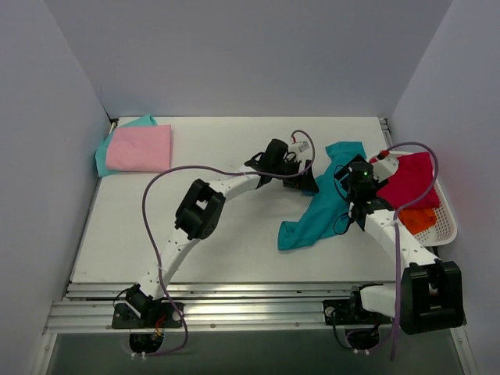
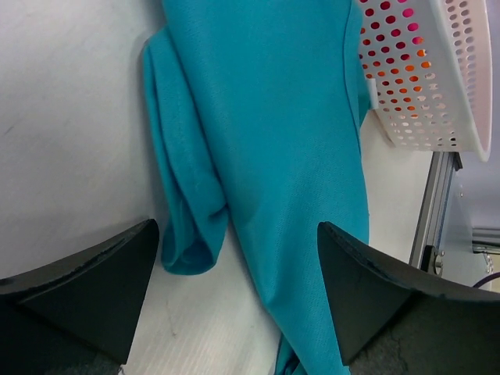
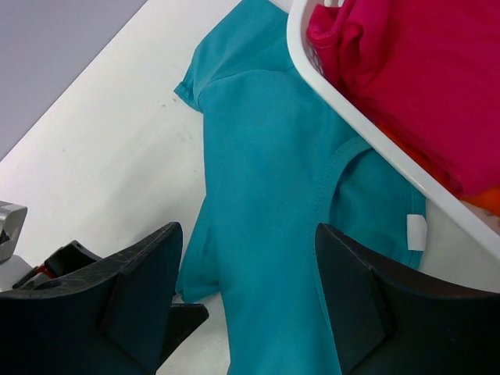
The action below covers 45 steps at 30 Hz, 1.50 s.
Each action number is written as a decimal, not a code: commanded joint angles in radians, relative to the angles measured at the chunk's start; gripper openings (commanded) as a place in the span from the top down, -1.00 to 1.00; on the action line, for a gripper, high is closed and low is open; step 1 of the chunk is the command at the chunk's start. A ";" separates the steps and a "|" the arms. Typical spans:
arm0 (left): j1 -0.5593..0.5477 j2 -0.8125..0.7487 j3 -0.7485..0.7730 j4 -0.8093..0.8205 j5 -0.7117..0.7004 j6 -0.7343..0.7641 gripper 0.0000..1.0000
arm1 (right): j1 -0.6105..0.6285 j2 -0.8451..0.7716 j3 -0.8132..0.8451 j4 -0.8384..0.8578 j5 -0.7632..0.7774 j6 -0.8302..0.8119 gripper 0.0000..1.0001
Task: Fold and stack the t-shirts
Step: Flatten the tshirt out
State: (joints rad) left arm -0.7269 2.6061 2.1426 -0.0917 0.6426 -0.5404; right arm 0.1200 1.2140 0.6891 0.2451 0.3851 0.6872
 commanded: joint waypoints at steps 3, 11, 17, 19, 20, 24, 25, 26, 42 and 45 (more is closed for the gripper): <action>-0.012 0.052 0.062 -0.049 -0.035 -0.004 -0.63 | -0.025 -0.044 -0.017 0.026 -0.006 -0.005 -0.29; -0.014 0.075 0.100 -0.080 -0.095 0.010 0.84 | -0.040 -0.059 -0.031 0.033 -0.026 -0.003 -0.29; 0.017 -0.099 0.062 -0.173 -0.259 0.100 0.95 | -0.042 -0.070 -0.040 0.037 -0.045 -0.003 -0.27; 0.029 -0.246 0.047 -0.223 -0.373 0.166 0.95 | -0.042 -0.076 -0.049 0.040 -0.052 -0.003 -0.27; 0.032 -0.298 0.027 -0.255 -0.408 0.183 0.95 | -0.042 -0.079 -0.053 0.040 -0.054 -0.003 -0.26; 0.047 -0.635 -0.087 -0.252 -0.573 0.281 0.95 | -0.042 -0.079 -0.060 0.043 -0.058 -0.003 -0.25; 0.055 -0.682 -0.110 -0.246 -0.602 0.296 0.95 | -0.043 -0.079 -0.062 0.046 -0.064 -0.003 -0.25; 0.060 -0.717 -0.128 -0.250 -0.665 0.309 0.95 | -0.042 -0.079 -0.065 0.051 -0.068 -0.002 -0.25; 0.227 -0.897 -0.541 -0.106 -0.736 0.215 0.95 | 0.188 0.056 0.003 0.106 -0.121 -0.031 -0.23; 0.265 -0.934 -0.714 0.016 -0.698 0.139 0.95 | 0.309 0.078 0.004 0.109 -0.095 -0.012 -0.24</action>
State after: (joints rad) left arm -0.5106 1.7473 1.5028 -0.1627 -0.0772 -0.3275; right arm 0.3477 1.2808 0.6525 0.3332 0.2653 0.6773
